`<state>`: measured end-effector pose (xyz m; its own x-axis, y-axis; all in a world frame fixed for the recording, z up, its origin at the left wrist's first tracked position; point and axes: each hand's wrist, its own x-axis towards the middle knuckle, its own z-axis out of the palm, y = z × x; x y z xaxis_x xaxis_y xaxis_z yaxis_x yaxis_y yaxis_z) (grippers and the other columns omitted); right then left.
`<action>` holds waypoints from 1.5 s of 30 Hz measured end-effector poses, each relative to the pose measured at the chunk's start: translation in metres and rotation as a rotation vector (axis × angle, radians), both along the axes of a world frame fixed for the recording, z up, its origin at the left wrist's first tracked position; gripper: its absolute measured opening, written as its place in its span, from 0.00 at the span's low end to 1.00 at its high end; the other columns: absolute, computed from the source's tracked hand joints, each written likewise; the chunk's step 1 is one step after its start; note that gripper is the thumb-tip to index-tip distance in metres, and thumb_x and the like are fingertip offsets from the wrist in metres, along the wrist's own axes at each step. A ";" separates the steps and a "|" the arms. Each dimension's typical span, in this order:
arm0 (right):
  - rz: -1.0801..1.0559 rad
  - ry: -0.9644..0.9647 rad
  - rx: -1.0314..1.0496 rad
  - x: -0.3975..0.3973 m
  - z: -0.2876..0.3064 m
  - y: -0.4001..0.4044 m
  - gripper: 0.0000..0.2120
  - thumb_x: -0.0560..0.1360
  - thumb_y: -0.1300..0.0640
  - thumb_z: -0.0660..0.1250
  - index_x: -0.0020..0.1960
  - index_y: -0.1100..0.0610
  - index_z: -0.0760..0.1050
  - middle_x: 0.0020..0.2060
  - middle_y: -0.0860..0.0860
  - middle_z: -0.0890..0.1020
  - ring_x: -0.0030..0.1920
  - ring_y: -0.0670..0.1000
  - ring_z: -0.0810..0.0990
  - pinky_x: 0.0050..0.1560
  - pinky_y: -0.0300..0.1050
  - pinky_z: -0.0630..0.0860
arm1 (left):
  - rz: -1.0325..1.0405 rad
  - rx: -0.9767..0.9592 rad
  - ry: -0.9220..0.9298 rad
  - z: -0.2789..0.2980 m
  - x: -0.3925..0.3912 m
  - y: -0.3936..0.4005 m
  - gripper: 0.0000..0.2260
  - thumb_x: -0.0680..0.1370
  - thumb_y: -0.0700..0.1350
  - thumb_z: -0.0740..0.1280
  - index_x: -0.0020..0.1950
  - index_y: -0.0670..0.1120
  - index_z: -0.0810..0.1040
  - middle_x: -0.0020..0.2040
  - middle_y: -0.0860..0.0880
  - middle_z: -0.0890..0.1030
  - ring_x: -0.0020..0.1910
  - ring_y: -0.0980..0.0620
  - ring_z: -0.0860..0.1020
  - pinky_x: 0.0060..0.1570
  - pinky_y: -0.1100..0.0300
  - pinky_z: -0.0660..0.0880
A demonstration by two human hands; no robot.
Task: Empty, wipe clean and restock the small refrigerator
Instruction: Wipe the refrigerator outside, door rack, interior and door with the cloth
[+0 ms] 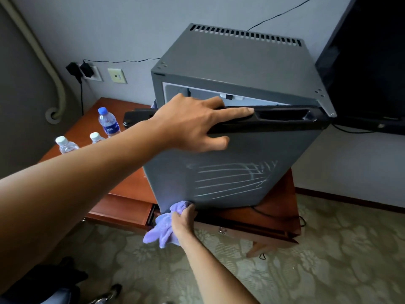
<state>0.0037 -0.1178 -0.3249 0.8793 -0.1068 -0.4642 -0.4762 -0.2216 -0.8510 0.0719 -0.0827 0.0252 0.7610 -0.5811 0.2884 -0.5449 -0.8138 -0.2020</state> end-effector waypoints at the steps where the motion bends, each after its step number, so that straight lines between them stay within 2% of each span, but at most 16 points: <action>1: -0.038 -0.038 -0.004 0.006 0.002 -0.018 0.11 0.72 0.70 0.65 0.49 0.60 0.67 0.54 0.60 0.74 0.57 0.61 0.77 0.62 0.49 0.71 | -0.005 -0.002 0.004 0.000 0.001 0.001 0.31 0.76 0.67 0.51 0.79 0.72 0.46 0.61 0.54 0.75 0.45 0.42 0.82 0.29 0.60 0.56; 4: -0.265 -0.121 -0.037 0.023 0.016 -0.087 0.12 0.73 0.70 0.68 0.44 0.58 0.67 0.46 0.59 0.77 0.51 0.63 0.80 0.52 0.51 0.73 | -0.009 -0.013 0.006 0.002 0.002 0.002 0.31 0.76 0.67 0.51 0.79 0.72 0.46 0.61 0.54 0.75 0.46 0.41 0.82 0.32 0.57 0.59; 7: -0.504 -0.149 -0.080 0.040 0.030 -0.152 0.08 0.76 0.68 0.67 0.50 0.62 0.68 0.48 0.61 0.77 0.49 0.59 0.78 0.49 0.47 0.70 | -0.006 -0.030 0.010 0.001 0.002 0.001 0.31 0.76 0.68 0.51 0.79 0.71 0.47 0.62 0.54 0.75 0.49 0.42 0.82 0.35 0.56 0.60; 9: -0.545 -0.195 -0.103 0.047 0.031 -0.161 0.07 0.76 0.68 0.66 0.51 0.64 0.70 0.49 0.64 0.79 0.49 0.62 0.80 0.50 0.48 0.72 | -0.010 -0.041 0.018 0.002 0.002 0.001 0.31 0.76 0.68 0.50 0.79 0.72 0.47 0.63 0.54 0.75 0.50 0.42 0.82 0.37 0.56 0.62; 13: -0.502 -0.190 -0.142 0.031 0.024 -0.094 0.10 0.74 0.66 0.68 0.53 0.60 0.71 0.47 0.58 0.79 0.46 0.61 0.80 0.51 0.50 0.74 | -0.013 -0.063 -0.006 0.000 0.001 0.001 0.31 0.77 0.69 0.51 0.79 0.71 0.47 0.62 0.54 0.76 0.49 0.43 0.82 0.36 0.56 0.65; 16: -0.375 -0.245 -0.138 0.004 0.017 -0.020 0.12 0.68 0.67 0.70 0.47 0.55 0.72 0.39 0.45 0.77 0.45 0.61 0.81 0.53 0.53 0.76 | -0.014 -0.068 -0.006 -0.002 -0.002 -0.002 0.31 0.77 0.69 0.52 0.79 0.71 0.48 0.62 0.54 0.76 0.50 0.43 0.82 0.37 0.56 0.65; 20: -0.139 -0.101 -0.088 -0.026 0.004 0.065 0.16 0.65 0.53 0.69 0.49 0.60 0.73 0.49 0.57 0.80 0.51 0.60 0.79 0.58 0.53 0.73 | -0.020 -0.072 -0.013 -0.001 0.000 0.001 0.30 0.77 0.68 0.52 0.79 0.71 0.48 0.62 0.54 0.76 0.49 0.43 0.82 0.37 0.56 0.64; 23: -0.025 0.022 0.045 -0.024 0.007 0.092 0.15 0.64 0.50 0.63 0.48 0.56 0.67 0.49 0.54 0.79 0.50 0.55 0.80 0.59 0.49 0.74 | -0.035 -0.066 -0.018 -0.002 0.002 0.002 0.30 0.77 0.68 0.52 0.79 0.71 0.48 0.62 0.53 0.76 0.47 0.43 0.82 0.37 0.56 0.64; 27: -0.063 0.053 0.126 -0.015 0.000 0.080 0.21 0.63 0.43 0.64 0.50 0.56 0.72 0.49 0.52 0.82 0.51 0.54 0.83 0.56 0.47 0.77 | -0.033 -0.053 0.000 0.001 0.005 0.004 0.30 0.78 0.67 0.53 0.79 0.71 0.48 0.62 0.54 0.75 0.48 0.43 0.82 0.36 0.56 0.63; 31: -0.230 -0.049 0.127 -0.006 0.022 0.001 0.12 0.71 0.63 0.75 0.51 0.57 0.74 0.47 0.53 0.83 0.48 0.52 0.82 0.51 0.42 0.75 | -0.026 -0.044 0.009 0.001 0.008 0.004 0.30 0.78 0.66 0.55 0.79 0.72 0.47 0.61 0.54 0.75 0.47 0.43 0.81 0.31 0.58 0.58; 36: -0.484 -0.163 0.083 0.016 0.058 -0.087 0.14 0.70 0.66 0.77 0.51 0.55 0.78 0.47 0.55 0.85 0.48 0.57 0.84 0.53 0.49 0.79 | -0.046 -0.059 0.021 0.002 0.016 0.007 0.30 0.76 0.66 0.52 0.78 0.73 0.48 0.62 0.55 0.75 0.48 0.43 0.82 0.37 0.57 0.64; 38: -0.611 -0.235 0.060 0.018 0.079 -0.113 0.15 0.70 0.68 0.76 0.49 0.52 0.77 0.48 0.56 0.85 0.47 0.55 0.84 0.52 0.45 0.79 | -0.052 -0.063 0.025 0.001 0.017 0.007 0.30 0.76 0.66 0.51 0.78 0.73 0.48 0.63 0.56 0.75 0.48 0.43 0.82 0.37 0.57 0.64; 40: -0.758 -0.295 0.064 0.023 0.095 -0.142 0.13 0.74 0.72 0.71 0.51 0.57 0.76 0.44 0.57 0.83 0.37 0.43 0.83 0.38 0.31 0.76 | -0.053 -0.069 0.026 0.000 0.017 0.006 0.30 0.76 0.66 0.52 0.78 0.73 0.48 0.63 0.56 0.75 0.48 0.44 0.82 0.37 0.57 0.63; 41: -0.808 -0.323 0.063 0.028 0.101 -0.156 0.11 0.76 0.72 0.67 0.52 0.59 0.75 0.41 0.55 0.82 0.31 0.40 0.81 0.32 0.31 0.74 | -0.054 -0.070 0.026 -0.001 0.016 0.006 0.30 0.76 0.67 0.52 0.78 0.73 0.49 0.63 0.57 0.75 0.48 0.44 0.82 0.37 0.57 0.63; 43: -0.842 -0.386 0.065 0.036 0.103 -0.173 0.08 0.78 0.67 0.66 0.54 0.57 0.75 0.41 0.54 0.82 0.32 0.44 0.81 0.36 0.44 0.77 | -0.052 -0.069 0.020 -0.002 0.015 0.005 0.30 0.76 0.67 0.51 0.78 0.73 0.49 0.62 0.56 0.76 0.49 0.44 0.83 0.37 0.57 0.64; 45: -0.800 -0.422 -0.024 0.039 0.092 -0.169 0.10 0.74 0.52 0.67 0.53 0.54 0.76 0.47 0.56 0.84 0.45 0.56 0.83 0.49 0.56 0.78 | -0.053 -0.074 0.023 -0.001 0.013 0.005 0.29 0.76 0.66 0.51 0.78 0.73 0.50 0.62 0.56 0.77 0.49 0.44 0.83 0.35 0.57 0.64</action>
<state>0.0431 -0.2871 -0.2328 0.6346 -0.7651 -0.1094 -0.1446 0.0215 -0.9893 0.0854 -0.0781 0.0239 0.7369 -0.5981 0.3150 -0.5911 -0.7962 -0.1290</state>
